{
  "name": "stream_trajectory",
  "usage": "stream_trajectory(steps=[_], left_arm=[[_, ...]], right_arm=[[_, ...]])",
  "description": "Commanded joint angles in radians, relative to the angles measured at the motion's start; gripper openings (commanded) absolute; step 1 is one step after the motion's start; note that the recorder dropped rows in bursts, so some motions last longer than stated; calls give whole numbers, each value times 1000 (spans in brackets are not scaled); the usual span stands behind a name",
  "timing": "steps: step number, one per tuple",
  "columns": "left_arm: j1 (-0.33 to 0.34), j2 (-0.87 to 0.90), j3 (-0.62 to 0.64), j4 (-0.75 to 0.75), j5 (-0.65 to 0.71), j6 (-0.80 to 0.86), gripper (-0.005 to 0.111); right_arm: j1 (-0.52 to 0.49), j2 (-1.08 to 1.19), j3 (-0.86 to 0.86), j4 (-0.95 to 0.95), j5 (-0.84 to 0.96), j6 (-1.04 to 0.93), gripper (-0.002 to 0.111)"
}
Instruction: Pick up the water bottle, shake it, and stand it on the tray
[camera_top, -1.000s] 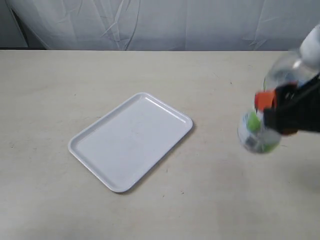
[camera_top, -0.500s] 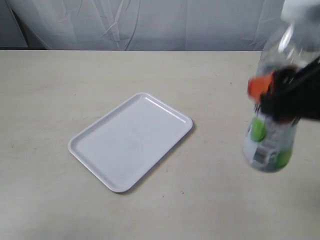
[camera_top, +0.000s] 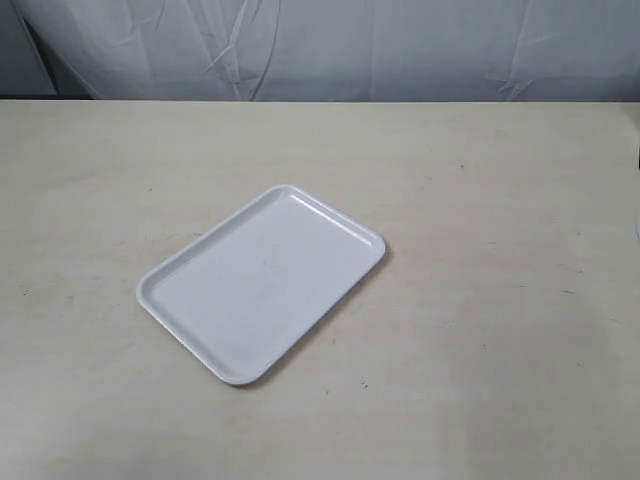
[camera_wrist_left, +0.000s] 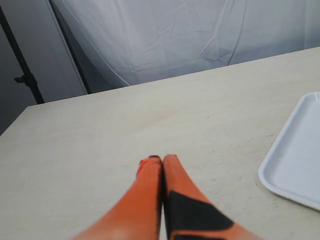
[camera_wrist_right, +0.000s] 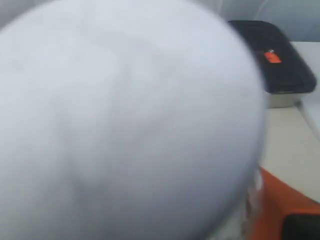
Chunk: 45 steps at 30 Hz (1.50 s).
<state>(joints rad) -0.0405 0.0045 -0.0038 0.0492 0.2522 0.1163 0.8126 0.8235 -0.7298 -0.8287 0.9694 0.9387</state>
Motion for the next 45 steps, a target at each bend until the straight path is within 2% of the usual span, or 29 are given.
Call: stream_trajectory(steps=[1, 2, 3, 5, 6, 7, 8, 10, 11, 12, 13, 14, 15, 16, 18, 20, 22, 24, 25, 27, 33, 41, 45], left_arm=[[0, -5, 4, -2, -13, -2, 0], [0, -5, 4, -2, -13, -2, 0], [0, -5, 4, -2, -13, -2, 0], [0, -5, 4, -2, -13, -2, 0], [0, -5, 4, -2, -13, -2, 0], [0, -5, 4, -2, -13, -2, 0], [0, -5, 4, -2, -13, -2, 0], [0, -5, 4, -2, -13, -2, 0], [0, -5, 4, -2, -13, -2, 0], [0, -5, 4, -2, -13, -2, 0], [0, -5, 4, -2, -13, -2, 0], [0, -5, 4, -2, -13, -2, 0], [0, -5, 4, -4, -13, -2, 0], [0, -5, 4, -4, -13, -2, 0], [0, -5, 4, -4, -13, -2, 0], [0, -5, 4, -4, -13, -2, 0], [0, -5, 4, -4, -13, -2, 0], [0, -5, 4, -4, -13, -2, 0], [0, -5, 4, -4, -13, -2, 0], [0, -5, 4, -4, -13, -2, 0], [0, -5, 4, -4, -13, -2, 0], [0, -5, 4, -4, -13, -2, 0], [0, -5, 4, -4, -13, -2, 0]], right_arm=[[40, -60, 0, 604, -530, -771, -1], [31, -60, -4, 615, -560, -811, -1], [11, -60, -6, 527, -573, -757, -1], [-36, -49, -15, 296, -529, -438, -1], [-52, -45, -15, 233, -499, -219, -1], [-56, -41, -14, 233, -498, -122, -1], [-44, -41, -11, 293, -522, -174, -1], [-12, -41, -9, 406, -564, -451, -1], [-9, -41, -16, 397, -551, -485, -1], [-40, -34, -24, 179, -450, -217, -1], [-49, -20, -24, 93, -407, -50, -1], [-42, 3, -24, 90, -424, 23, -1], [-30, 12, -22, 160, -522, -74, -1], [-7, 44, -10, 274, -766, -313, -1], [-19, 141, -6, 291, -955, -337, -1], [-44, 287, -10, 291, -1038, -337, -1], [-44, 415, -10, 272, -1207, -357, -1], [-44, 539, -14, 290, -1438, -472, -1], [-44, 587, -26, 329, -1482, -518, -1], [-44, 696, -56, 411, -1497, -592, -1], [-44, 868, -93, 409, -1672, -736, -1], [-44, 1013, -114, 414, -1711, -744, -1], [-44, 1047, -114, 476, -1692, -744, -1]])
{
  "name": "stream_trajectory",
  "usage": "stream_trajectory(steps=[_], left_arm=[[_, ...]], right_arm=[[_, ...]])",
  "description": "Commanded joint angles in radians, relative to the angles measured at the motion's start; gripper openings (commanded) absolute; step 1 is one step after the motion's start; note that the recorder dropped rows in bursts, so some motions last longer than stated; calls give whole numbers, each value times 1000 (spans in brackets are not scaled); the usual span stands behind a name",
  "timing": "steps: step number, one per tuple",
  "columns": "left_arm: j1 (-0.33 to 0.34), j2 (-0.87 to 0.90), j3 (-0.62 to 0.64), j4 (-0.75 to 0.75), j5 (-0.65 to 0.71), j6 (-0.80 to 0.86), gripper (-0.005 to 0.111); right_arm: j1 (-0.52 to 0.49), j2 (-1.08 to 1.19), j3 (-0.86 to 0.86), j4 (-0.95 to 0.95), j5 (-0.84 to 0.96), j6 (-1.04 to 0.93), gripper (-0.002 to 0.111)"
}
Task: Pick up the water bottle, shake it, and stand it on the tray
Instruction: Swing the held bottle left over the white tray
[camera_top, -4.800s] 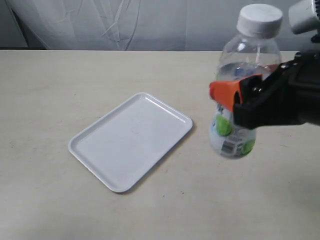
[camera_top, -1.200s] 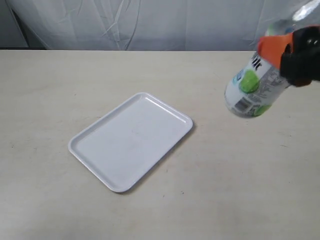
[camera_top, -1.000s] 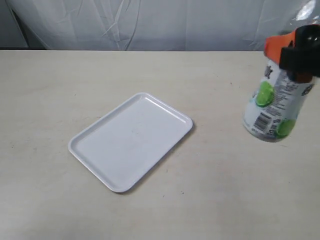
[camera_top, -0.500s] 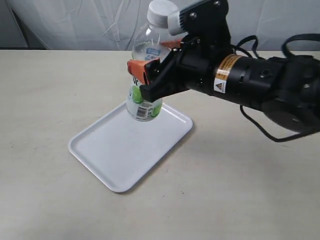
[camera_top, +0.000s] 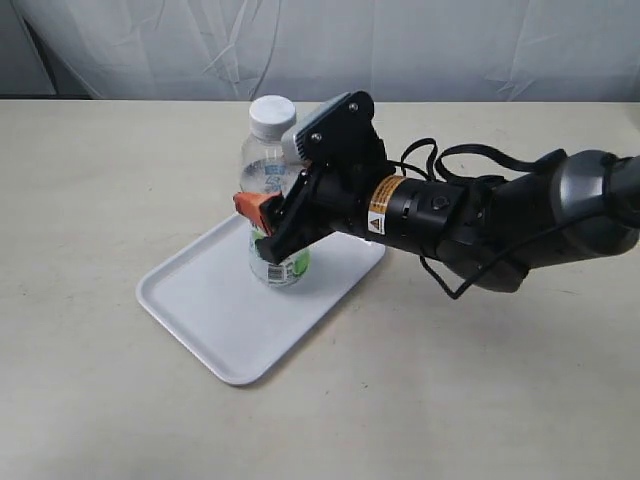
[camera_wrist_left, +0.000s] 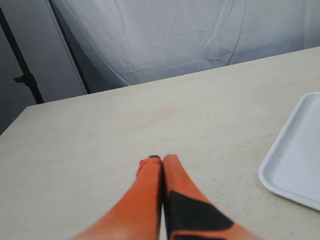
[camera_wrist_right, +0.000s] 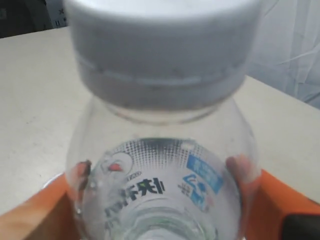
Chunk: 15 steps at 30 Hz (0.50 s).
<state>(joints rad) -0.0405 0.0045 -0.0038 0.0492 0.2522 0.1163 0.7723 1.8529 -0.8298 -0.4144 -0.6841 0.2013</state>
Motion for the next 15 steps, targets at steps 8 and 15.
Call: stream_trajectory(steps=[8, 15], left_arm=[[0, -5, 4, -4, -13, -2, 0], [0, -5, 4, -4, -13, -2, 0]], right_arm=[[-2, 24, -14, 131, -45, 113, 41], [-2, 24, -14, 129, -49, 113, 88]])
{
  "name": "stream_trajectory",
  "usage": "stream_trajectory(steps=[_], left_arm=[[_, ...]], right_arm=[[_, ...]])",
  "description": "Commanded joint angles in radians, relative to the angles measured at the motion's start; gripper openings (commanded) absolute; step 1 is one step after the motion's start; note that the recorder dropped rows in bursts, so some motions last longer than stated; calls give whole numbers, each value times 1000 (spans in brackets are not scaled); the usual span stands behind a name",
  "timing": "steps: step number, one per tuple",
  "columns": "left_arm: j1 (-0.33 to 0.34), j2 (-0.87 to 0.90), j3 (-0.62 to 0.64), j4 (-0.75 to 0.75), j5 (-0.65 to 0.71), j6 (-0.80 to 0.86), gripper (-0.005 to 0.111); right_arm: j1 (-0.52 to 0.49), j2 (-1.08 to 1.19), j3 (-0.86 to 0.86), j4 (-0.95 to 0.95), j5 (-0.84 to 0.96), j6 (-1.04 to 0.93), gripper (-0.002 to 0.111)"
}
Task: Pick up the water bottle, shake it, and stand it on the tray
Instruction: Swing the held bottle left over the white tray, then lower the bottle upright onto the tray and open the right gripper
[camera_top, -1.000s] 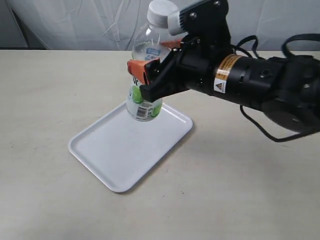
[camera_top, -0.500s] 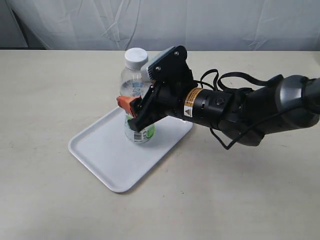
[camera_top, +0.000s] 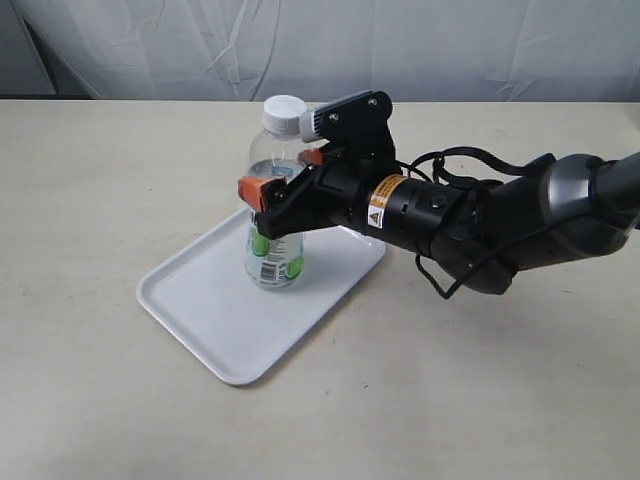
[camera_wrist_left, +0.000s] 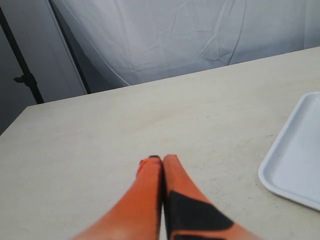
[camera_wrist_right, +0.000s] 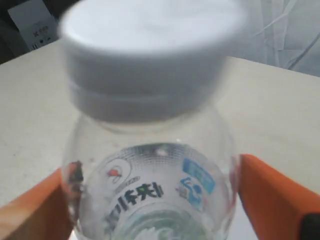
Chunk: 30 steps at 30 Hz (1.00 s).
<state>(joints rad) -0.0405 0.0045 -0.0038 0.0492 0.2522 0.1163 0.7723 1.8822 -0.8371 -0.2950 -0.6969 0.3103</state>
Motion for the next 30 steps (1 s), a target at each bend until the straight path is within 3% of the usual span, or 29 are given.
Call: stream_trajectory(steps=[1, 10, 30], left_arm=[[0, -5, 4, -4, -13, -2, 0], [0, -5, 4, -4, -13, -2, 0], [0, -5, 4, -4, -13, -4, 0]], right_arm=[[-2, -5, -7, 9, -37, 4, 88], [-2, -5, -7, -1, -27, 129, 88], [-2, -5, -7, -280, 70, 301, 88]])
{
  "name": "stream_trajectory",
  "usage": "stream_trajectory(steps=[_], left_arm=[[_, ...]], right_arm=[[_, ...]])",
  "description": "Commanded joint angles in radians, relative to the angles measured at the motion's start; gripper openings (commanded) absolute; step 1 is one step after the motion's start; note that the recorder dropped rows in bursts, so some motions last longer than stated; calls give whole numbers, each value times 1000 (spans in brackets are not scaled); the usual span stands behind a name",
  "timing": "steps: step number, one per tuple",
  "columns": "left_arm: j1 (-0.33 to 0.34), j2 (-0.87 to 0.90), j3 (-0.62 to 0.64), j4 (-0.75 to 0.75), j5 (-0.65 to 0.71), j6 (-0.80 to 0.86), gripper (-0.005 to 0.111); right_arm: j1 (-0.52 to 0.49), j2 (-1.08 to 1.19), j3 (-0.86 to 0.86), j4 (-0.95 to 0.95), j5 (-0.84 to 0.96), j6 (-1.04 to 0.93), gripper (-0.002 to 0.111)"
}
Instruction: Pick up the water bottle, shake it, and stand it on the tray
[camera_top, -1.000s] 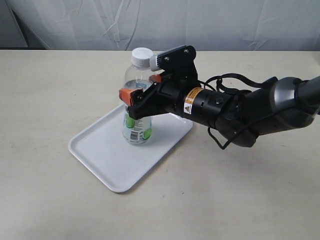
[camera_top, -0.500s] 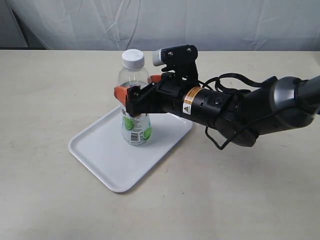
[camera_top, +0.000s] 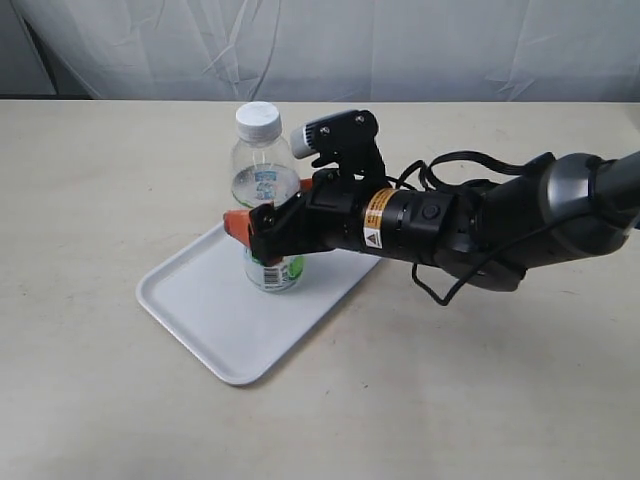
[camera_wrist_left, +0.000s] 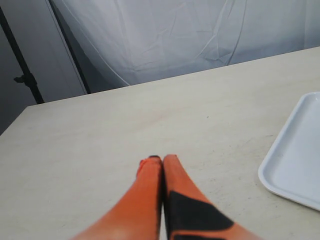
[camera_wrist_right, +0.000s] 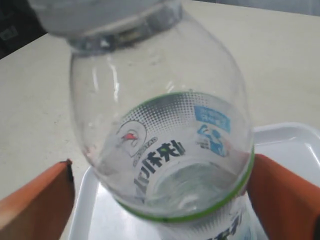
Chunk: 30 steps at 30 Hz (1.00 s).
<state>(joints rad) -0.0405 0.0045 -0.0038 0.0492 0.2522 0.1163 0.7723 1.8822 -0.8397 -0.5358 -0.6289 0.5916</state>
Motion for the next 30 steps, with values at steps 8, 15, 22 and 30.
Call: stream_trajectory(steps=[8, 15, 22, 30], left_arm=[[0, -5, 4, -4, -13, -4, 0], [0, -5, 4, -4, -13, -4, 0], [0, -5, 4, -4, -13, -1, 0], [0, -5, 4, -4, -13, -4, 0]], right_arm=[[-2, -7, -4, -149, 68, 123, 88], [-2, -65, -4, -170, 269, 126, 80], [2, -170, -4, -172, 556, 180, -2], [66, -389, 37, -155, 964, 183, 0]])
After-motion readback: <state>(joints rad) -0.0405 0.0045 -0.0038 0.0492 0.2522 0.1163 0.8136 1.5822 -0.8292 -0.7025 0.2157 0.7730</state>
